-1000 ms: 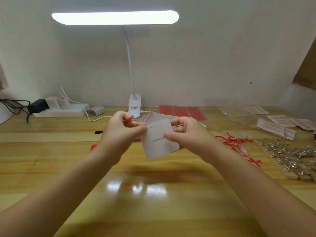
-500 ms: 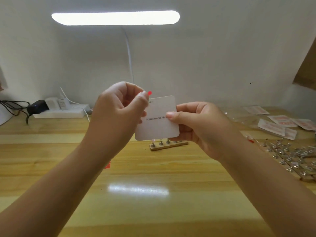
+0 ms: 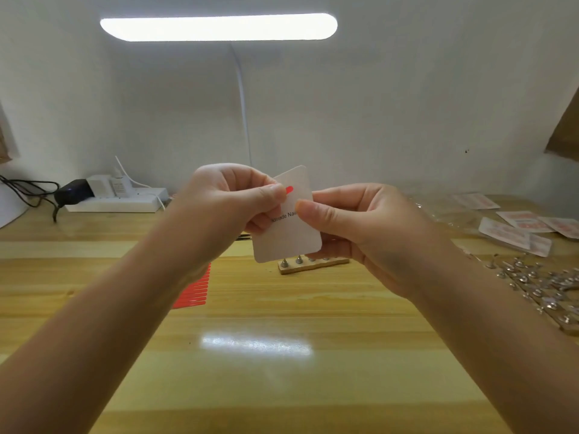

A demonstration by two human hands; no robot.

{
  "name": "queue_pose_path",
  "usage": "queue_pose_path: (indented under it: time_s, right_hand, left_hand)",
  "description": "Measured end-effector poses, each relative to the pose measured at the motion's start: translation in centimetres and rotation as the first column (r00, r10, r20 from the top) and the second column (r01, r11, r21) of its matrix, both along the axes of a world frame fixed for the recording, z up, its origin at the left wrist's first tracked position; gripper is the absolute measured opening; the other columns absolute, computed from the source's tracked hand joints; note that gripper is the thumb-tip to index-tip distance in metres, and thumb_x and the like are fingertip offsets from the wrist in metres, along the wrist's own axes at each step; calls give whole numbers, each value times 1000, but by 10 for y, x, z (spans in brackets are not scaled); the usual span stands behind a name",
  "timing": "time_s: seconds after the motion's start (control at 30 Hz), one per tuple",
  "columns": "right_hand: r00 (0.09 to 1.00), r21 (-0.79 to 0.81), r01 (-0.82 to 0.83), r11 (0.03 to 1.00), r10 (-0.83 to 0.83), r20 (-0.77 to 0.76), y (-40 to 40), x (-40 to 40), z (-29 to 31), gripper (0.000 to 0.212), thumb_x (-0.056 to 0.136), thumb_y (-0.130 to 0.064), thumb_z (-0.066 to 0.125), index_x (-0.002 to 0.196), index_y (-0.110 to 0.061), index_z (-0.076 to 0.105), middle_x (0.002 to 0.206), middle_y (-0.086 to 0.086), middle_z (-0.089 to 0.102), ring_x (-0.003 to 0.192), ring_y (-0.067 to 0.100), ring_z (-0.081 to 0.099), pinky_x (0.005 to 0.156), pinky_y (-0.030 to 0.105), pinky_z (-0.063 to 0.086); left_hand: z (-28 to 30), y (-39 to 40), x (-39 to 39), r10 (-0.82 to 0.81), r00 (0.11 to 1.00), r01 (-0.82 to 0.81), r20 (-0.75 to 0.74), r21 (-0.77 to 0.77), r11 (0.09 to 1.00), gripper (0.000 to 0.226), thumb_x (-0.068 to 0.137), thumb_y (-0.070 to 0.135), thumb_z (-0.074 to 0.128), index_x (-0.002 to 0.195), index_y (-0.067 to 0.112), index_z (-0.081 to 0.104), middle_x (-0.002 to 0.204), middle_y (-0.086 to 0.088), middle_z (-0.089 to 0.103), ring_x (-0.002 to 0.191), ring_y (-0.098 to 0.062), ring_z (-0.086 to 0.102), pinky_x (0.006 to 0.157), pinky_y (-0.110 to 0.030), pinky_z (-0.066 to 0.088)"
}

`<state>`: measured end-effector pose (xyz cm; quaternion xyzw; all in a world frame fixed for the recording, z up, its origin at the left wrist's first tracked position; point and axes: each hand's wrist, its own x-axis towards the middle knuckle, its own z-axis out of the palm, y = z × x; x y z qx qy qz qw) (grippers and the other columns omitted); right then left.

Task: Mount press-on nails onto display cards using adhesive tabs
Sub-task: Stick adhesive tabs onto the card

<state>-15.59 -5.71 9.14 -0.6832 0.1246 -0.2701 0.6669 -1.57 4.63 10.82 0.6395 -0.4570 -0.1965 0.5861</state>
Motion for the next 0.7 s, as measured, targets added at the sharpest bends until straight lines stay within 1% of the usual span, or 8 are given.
queue_pose_path:
  time_s: [0.13, 0.3, 0.37, 0.43, 0.5, 0.63, 0.7]
  right_hand:
    - [1000, -8, 15, 1000, -15, 17, 1, 1, 0, 32, 63, -31, 73, 90, -13, 77, 83, 9, 76, 69, 16, 72, 58, 20, 55]
    - [999, -61, 32, 998, -31, 15, 2, 0, -1, 28, 65, -31, 73, 88, -15, 77, 82, 7, 76, 71, 16, 73, 59, 22, 56]
    - [999, -96, 44, 994, -43, 21, 2, 0, -1, 24, 67, -30, 73, 87, -17, 78, 81, 6, 76, 71, 15, 73, 60, 22, 57]
    - [998, -131, 63, 989, -60, 26, 3, 0, -2, 22, 68, -30, 74, 85, -18, 78, 80, 5, 76, 71, 15, 73, 61, 23, 58]
    - [997, -158, 77, 984, -74, 29, 4, 0, -2, 21, 67, -30, 74, 85, -19, 78, 80, 4, 76, 71, 15, 73, 61, 23, 58]
    - [996, -183, 89, 979, -85, 32, 5, 1, -4, 19, 69, -26, 75, 87, -19, 78, 82, 1, 77, 72, 12, 73, 59, 20, 55]
    - [996, -198, 91, 976, -87, 26, 5, 1, -4, 15, 73, -22, 76, 88, -20, 78, 84, 0, 77, 73, 12, 73, 60, 20, 56]
  left_hand:
    - [0, 0, 2, -25, 1000, 25, 4, 27, 999, 12, 84, 17, 64, 76, 9, 68, 64, 2, 68, 63, -11, 61, 61, -21, 55]
    - [-1, -1, 3, -21, 999, 20, 38, 26, 999, 12, 84, 19, 65, 76, 11, 69, 65, 1, 67, 63, -12, 60, 60, -21, 54]
    - [-1, 0, 3, -26, 998, 24, 60, 18, 1000, 14, 78, 27, 67, 75, 13, 69, 65, 1, 68, 63, -12, 61, 60, -23, 55]
    - [-1, 1, 2, -32, 996, 32, 88, 9, 999, 23, 67, 37, 66, 73, 15, 70, 65, 2, 68, 63, -12, 62, 60, -23, 55]
    - [-2, 0, 2, -27, 994, 27, 104, 4, 1000, 26, 63, 40, 66, 72, 17, 70, 64, 2, 69, 62, -11, 63, 60, -23, 55]
    - [-4, -1, 4, -13, 995, 11, 102, 20, 1000, 18, 72, 34, 68, 73, 16, 71, 65, 1, 69, 62, -10, 64, 59, -22, 55]
    - [-4, -1, 6, -13, 995, 10, 103, 31, 999, 19, 71, 35, 67, 73, 16, 71, 66, 1, 69, 62, -10, 63, 59, -21, 54]
